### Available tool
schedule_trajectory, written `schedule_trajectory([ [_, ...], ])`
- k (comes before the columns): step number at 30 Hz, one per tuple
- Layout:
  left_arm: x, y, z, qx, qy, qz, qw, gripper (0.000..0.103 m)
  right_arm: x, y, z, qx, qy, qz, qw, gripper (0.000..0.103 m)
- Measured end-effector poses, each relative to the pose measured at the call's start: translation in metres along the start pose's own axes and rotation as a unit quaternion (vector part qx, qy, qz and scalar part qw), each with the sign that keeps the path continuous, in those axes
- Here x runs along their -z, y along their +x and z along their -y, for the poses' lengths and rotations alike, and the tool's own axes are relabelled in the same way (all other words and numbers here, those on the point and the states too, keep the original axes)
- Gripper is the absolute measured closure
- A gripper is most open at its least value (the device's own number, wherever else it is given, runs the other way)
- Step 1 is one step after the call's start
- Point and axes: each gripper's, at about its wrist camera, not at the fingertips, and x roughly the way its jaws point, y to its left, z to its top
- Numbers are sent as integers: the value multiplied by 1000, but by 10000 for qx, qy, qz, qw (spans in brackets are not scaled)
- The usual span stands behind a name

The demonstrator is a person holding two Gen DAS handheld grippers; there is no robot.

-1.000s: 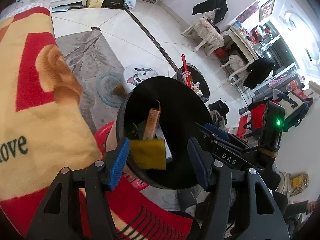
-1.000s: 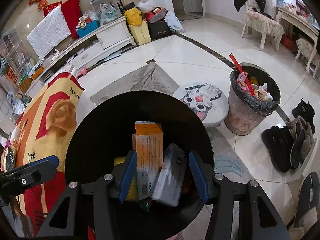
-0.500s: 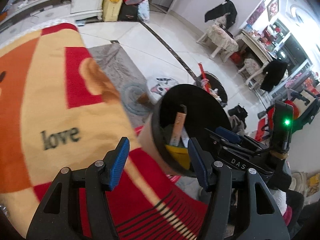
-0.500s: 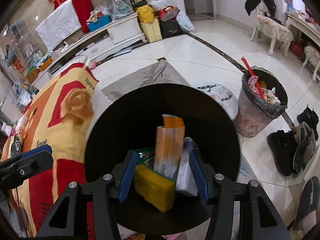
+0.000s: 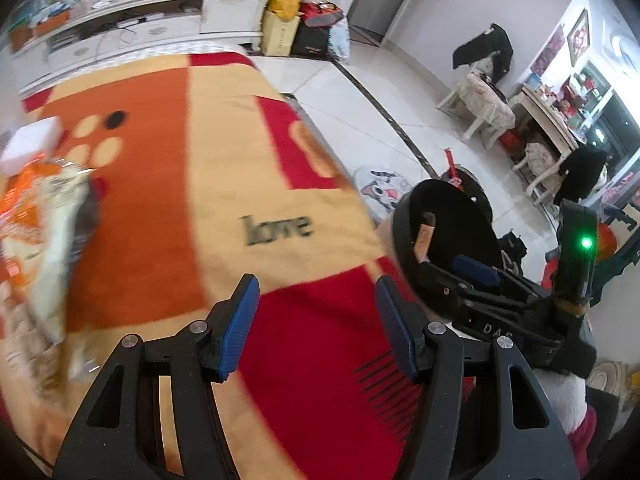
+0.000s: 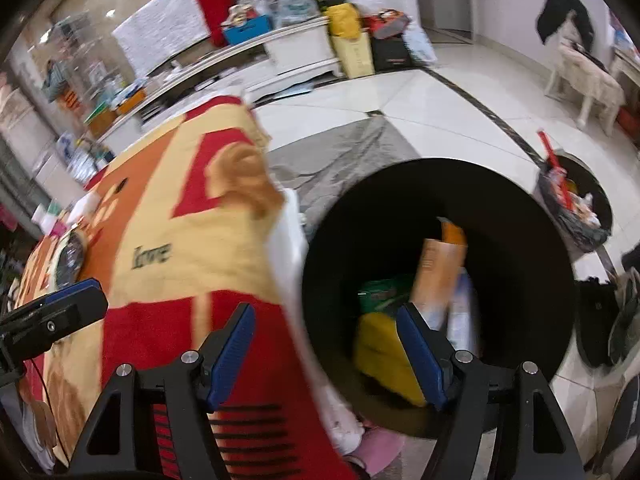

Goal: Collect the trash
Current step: 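Move both tools back over the table toward the cloth and snack bag, then grasp the beige cloth with the left tool while the right tool grasps the orange-white snack bag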

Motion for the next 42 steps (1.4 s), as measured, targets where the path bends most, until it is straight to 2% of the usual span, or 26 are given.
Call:
schedule_trajectory([
  [4,14,-35,-34,-198,-174,148,9995,44,0,3,-35,-234,-293,-57,9993,32],
  [7,27,-64,-68,-489,-446,367,9971,44,0,6,-63,-413,-510,-83,9978,32],
  [11,45,-93,-119,-927,-933,565,9897,44,1,12,-95,-608,-757,-140,9952,32],
  [14,53,-95,-148,-1138,-1244,493,9845,44,2,18,-119,-723,-929,-193,9929,32],
  [19,62,-74,-172,-1200,-1454,304,9816,44,-1,25,-157,-963,-1105,-237,9889,32],
  [23,67,-55,-186,-915,-1604,153,9827,45,-11,25,-188,-1285,-1156,-177,9848,31],
  [24,67,-58,-186,-891,-1579,259,9831,50,-14,27,-196,-1356,-1177,-165,9836,28],
  [25,67,-60,-186,-838,-1537,253,9842,69,-16,28,-203,-1417,-1207,-164,9824,27],
  [26,66,-61,-186,-766,-1478,172,9859,72,-20,31,-213,-1490,-1263,-176,9806,27],
  [30,65,-77,-191,-736,-1270,215,9889,75,-33,52,-249,-1679,-1409,-256,9753,27],
  [36,64,-100,-207,-839,-1334,409,9867,75,-50,93,-280,-1832,-1289,-453,9735,27],
  [37,64,-101,-208,-825,-1351,419,9865,75,-52,100,-284,-1845,-1282,-484,9732,30],
  [39,64,-102,-209,-809,-1375,421,9863,75,-51,111,-289,-1907,-1301,-568,9713,61],
  [41,65,-101,-210,-787,-1384,416,9864,75,-48,112,-291,-1939,-1340,-555,9702,65],
  [42,65,-101,-209,-780,-1379,413,9865,75,-47,107,-290,-2002,-1412,-521,9681,72],
])
